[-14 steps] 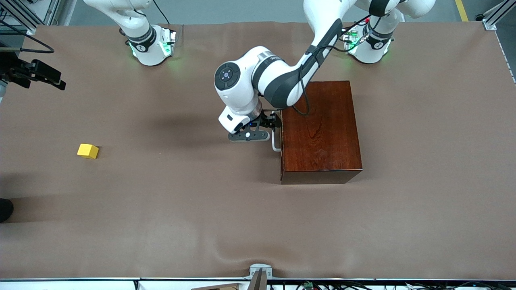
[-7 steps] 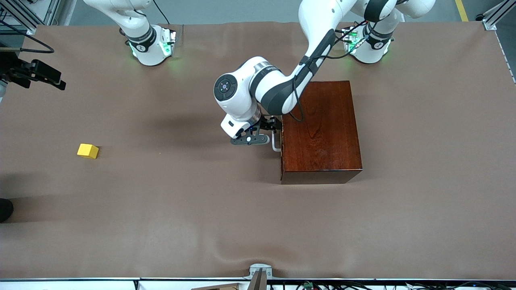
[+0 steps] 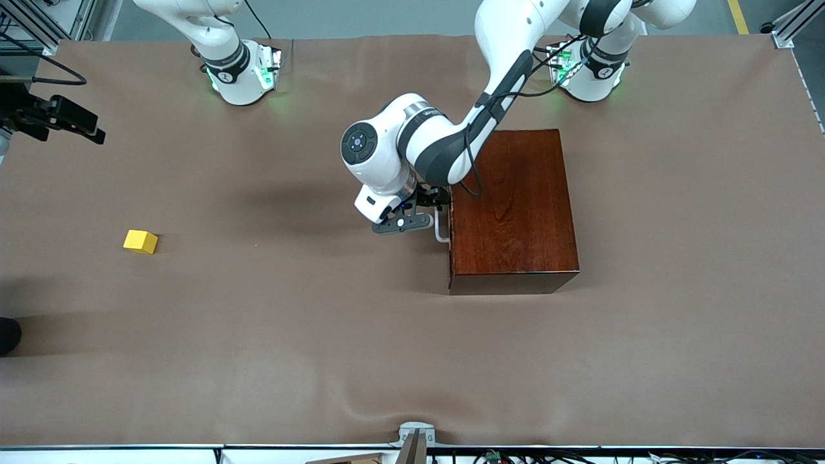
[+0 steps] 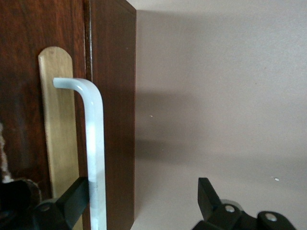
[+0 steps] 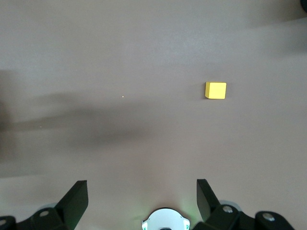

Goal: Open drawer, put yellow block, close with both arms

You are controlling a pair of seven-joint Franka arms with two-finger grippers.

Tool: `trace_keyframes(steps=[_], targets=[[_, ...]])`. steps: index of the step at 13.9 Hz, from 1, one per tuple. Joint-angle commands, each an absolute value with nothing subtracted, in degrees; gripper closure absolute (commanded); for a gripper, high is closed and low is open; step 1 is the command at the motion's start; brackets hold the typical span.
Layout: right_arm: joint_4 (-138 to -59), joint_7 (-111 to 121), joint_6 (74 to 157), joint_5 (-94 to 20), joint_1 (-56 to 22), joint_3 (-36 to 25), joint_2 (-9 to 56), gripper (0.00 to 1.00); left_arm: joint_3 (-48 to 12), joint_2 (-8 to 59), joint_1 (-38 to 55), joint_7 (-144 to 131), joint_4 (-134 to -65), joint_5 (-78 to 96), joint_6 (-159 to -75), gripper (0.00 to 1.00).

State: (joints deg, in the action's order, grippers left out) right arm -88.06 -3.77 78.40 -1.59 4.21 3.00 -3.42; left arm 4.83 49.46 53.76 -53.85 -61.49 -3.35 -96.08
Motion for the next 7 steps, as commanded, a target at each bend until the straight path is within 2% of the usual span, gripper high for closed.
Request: trace_keyframes(steps=[1,7], targets=[[-88.15,-3.60,78.40,-2.81,5.27,3.52,-3.78,0.00,5.10,51.06,54.14,-56.16,-59.50,-2.64,-95.80,0.00],[-88.15,-3.60,78.40,-2.81,5.27,3.52,-3.78,0.00,4.66,51.42,55.46,-57.48,-59.06,-1.67,-102.29,0.00]])
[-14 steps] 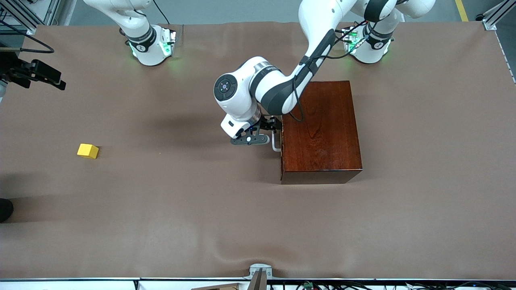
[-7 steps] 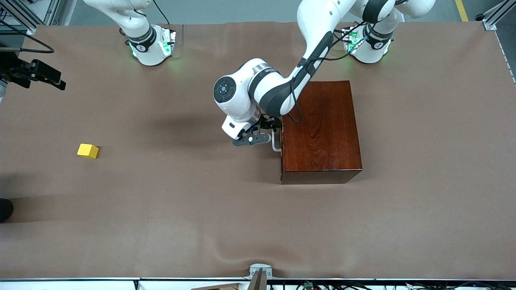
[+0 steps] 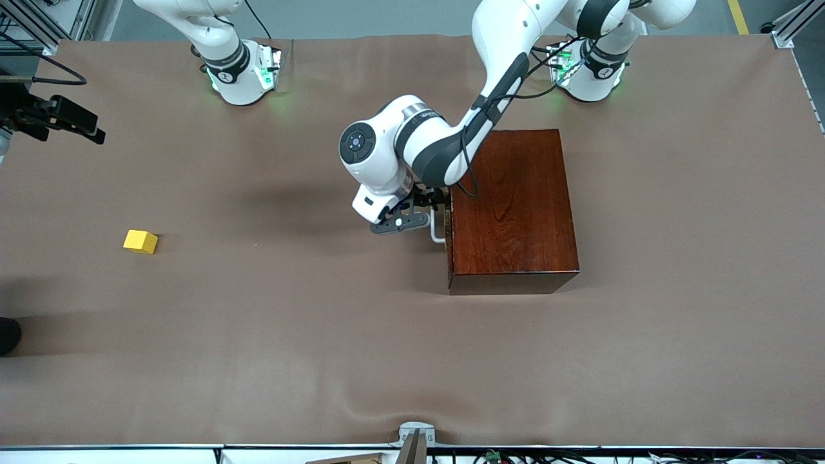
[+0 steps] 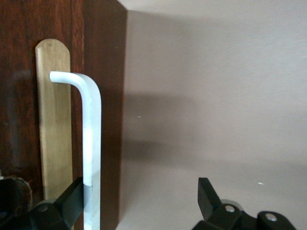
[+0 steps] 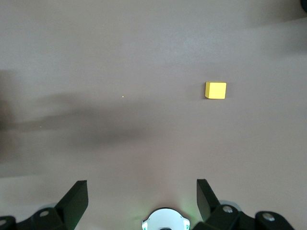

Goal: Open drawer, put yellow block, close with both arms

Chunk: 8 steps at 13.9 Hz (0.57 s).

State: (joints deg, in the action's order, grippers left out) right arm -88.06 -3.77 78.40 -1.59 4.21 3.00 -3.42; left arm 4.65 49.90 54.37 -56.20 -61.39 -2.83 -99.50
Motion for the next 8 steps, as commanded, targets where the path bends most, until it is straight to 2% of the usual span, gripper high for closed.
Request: trace_keyframes(steps=[1,8], targets=[[-88.15,-3.60,78.49,-2.81,5.27,3.52,-3.78,0.00,4.66,51.42,55.55,-57.65,-59.06,-1.41,-103.61,0.00],[-88.15,-3.60,78.49,-2.81,5.36,3.52,-3.69,0.00,3.61,51.85,57.04,-61.61,-58.98,-0.26,-108.45,0.00]])
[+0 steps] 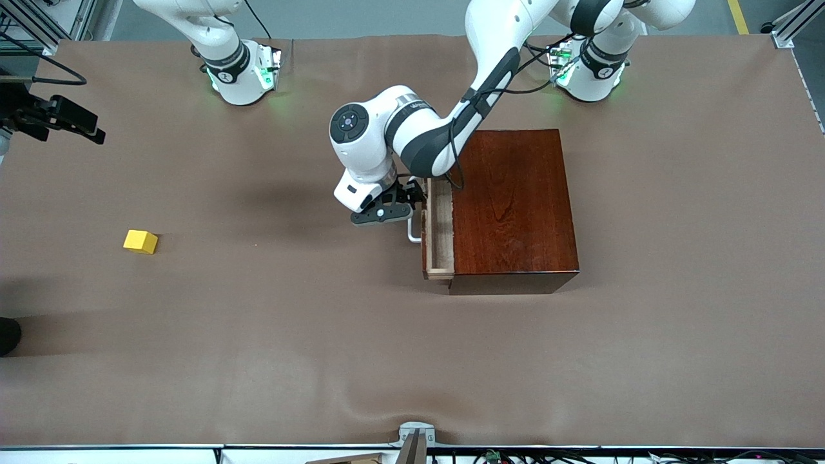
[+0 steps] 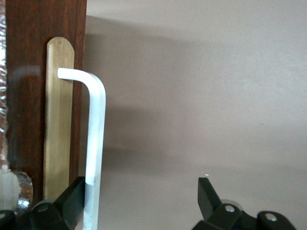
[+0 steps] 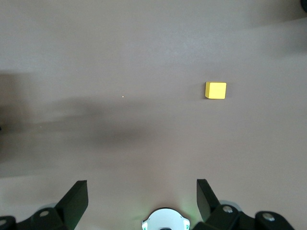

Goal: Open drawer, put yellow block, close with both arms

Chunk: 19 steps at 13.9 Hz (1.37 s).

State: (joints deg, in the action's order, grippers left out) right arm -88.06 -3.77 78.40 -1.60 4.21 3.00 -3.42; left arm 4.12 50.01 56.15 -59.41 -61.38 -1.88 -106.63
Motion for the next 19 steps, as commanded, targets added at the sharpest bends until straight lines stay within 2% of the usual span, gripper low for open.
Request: trace_keyframes(steps=[1,13,19], targets=[[-88.15,-3.60,78.49,-2.81,5.27,3.52,-3.69,0.00,3.52,51.94,57.04,-62.22,-58.97,0.00,-109.76,0.00],[-88.07,-3.43,78.49,-2.81,5.36,3.43,-3.69,0.00,3.25,52.82,57.04,-64.77,-58.62,3.69,-119.43,0.00],[-87.72,-3.34,78.58,-2.55,5.45,3.43,-3.34,0.00,2.99,52.39,57.13,-65.21,-58.36,3.87,-120.06,0.00]])
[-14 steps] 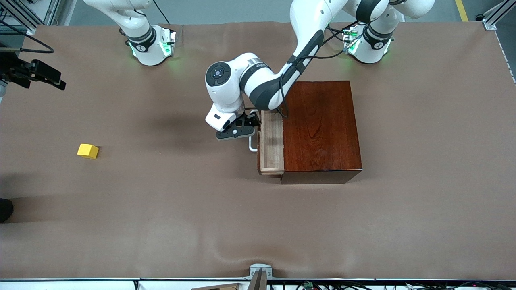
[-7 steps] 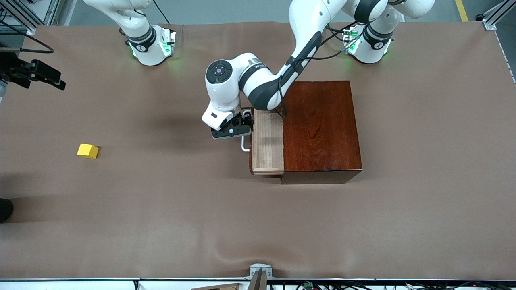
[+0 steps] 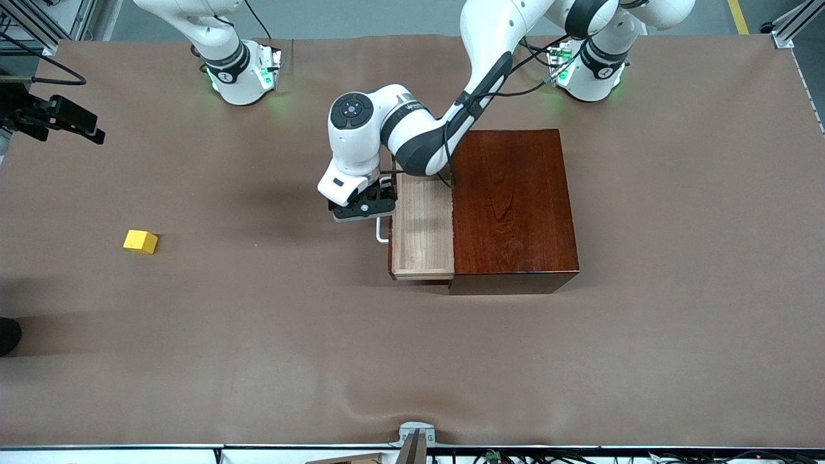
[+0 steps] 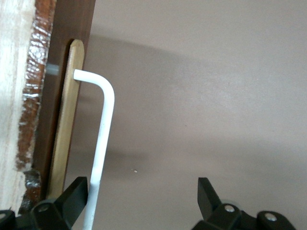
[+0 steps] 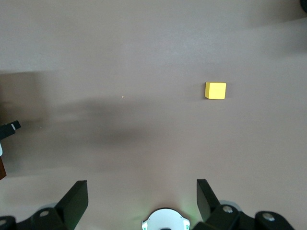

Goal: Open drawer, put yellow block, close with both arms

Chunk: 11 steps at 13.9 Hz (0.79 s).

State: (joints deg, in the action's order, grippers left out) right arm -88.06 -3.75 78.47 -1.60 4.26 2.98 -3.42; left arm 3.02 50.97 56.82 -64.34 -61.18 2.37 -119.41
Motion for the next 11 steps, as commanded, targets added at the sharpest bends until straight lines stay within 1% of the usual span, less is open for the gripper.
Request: trace_keyframes(steps=[1,3,6,8,10,11], targets=[[-87.63,-3.34,78.57,-2.20,5.45,3.43,-3.17,0.00,3.08,52.03,57.13,-65.13,-58.53,3.78,-119.45,0.00],[-87.54,-2.99,79.19,-1.23,5.54,3.34,-2.73,0.00,3.43,50.89,57.13,-65.13,-58.71,3.69,-115.69,0.00],[-87.45,-2.64,79.80,-1.06,8.08,3.43,-1.85,0.00,3.60,46.77,56.87,-65.21,-58.80,3.69,-108.48,0.00],[-87.45,-2.81,80.33,0.16,8.61,3.34,-0.97,0.00,3.95,41.86,56.34,-65.13,-58.89,3.60,-103.65,0.00],[-87.63,-3.16,82.61,3.67,9.23,3.43,2.00,0.00,5.18,35.01,54.33,-64.69,-59.67,3.16,-99.51,0.00],[-87.63,-3.08,84.01,4.74,9.49,3.43,3.50,0.00,5.27,31.94,52.14,-64.34,-60.11,3.08,-96.01,0.00]])
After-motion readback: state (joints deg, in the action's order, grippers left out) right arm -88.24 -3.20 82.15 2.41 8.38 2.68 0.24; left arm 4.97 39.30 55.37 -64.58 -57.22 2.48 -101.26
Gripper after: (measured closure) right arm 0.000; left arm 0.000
